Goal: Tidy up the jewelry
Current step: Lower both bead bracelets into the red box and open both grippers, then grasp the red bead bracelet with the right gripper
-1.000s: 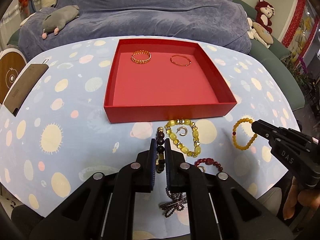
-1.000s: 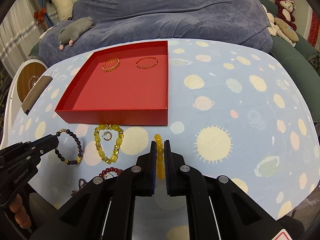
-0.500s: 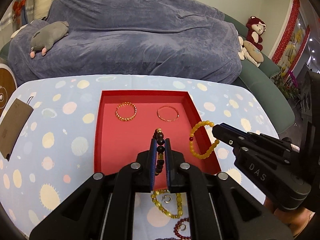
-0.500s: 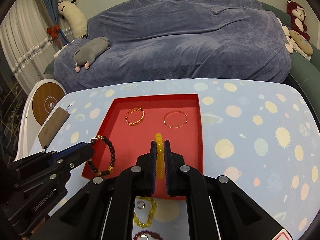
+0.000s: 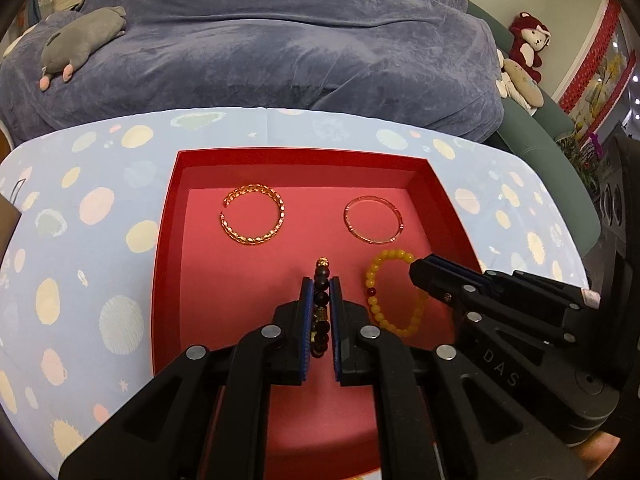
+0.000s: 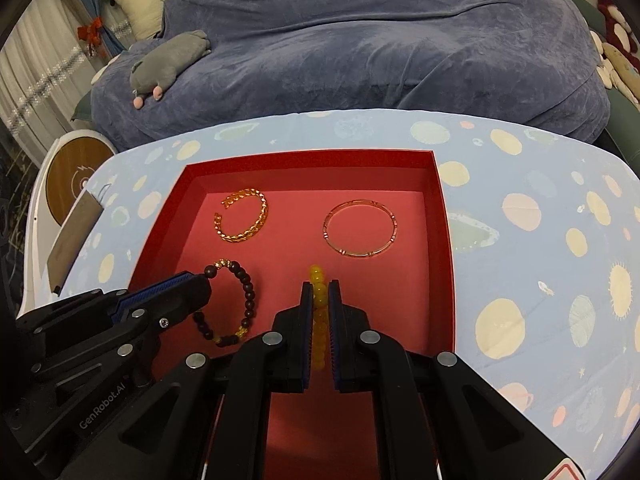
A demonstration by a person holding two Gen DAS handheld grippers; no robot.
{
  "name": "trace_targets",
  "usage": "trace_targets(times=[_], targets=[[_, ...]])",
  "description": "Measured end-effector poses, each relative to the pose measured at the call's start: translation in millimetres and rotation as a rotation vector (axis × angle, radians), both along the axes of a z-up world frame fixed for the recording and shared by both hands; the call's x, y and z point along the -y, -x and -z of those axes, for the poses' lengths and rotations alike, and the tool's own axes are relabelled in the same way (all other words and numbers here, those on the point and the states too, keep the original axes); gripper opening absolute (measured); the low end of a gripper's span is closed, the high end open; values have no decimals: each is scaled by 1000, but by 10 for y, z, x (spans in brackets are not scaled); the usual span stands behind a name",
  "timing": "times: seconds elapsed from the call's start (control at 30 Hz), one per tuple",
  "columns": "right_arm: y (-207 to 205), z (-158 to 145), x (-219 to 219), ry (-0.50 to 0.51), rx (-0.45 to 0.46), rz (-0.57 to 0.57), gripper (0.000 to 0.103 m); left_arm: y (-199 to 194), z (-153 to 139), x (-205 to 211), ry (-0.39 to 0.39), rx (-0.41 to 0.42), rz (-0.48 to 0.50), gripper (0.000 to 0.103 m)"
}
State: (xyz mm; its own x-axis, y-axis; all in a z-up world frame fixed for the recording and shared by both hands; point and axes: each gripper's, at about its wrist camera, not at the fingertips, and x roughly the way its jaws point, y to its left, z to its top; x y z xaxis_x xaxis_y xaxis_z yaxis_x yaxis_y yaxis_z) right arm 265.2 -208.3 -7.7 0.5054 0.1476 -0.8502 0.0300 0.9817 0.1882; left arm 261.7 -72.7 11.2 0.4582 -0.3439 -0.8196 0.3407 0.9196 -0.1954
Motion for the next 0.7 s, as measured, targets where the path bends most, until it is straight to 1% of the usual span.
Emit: trace_targets(times=[0.1, 0.13, 0.17, 0.2, 0.23, 0.27, 0.3, 0.4, 0.53, 0.7], targets=[[-92, 59, 73, 35, -2, 31, 8, -48, 57, 27, -68, 40, 6, 8], [-102, 55, 110, 50, 7, 53, 12, -61, 61, 22, -87, 58, -1, 9], [-101, 44, 144, 62, 13, 70, 20, -62, 60, 13, -106, 79, -14, 17], [-88, 28, 179, 68, 24, 85, 25, -52, 53, 6, -110, 90, -20, 30], [-51, -5, 219, 69, 41, 103, 34, -47, 43, -11, -112, 99, -29, 37], [-24, -28, 254, 67, 53, 114, 38, -25, 25, -29, -115, 114, -44, 47], [22, -56, 285, 60, 60, 124, 39, -12, 7, -49, -114, 127, -53, 50], [151, -143, 341, 41, 71, 134, 39, 51, -48, -81, -98, 129, -68, 52], [364, -300, 319, 60, 91, 119, 39, 216, -141, -103, -91, 138, -85, 52], [785, -458, 272, 62, 109, 106, 41, 555, -284, -175, -83, 153, -94, 52]])
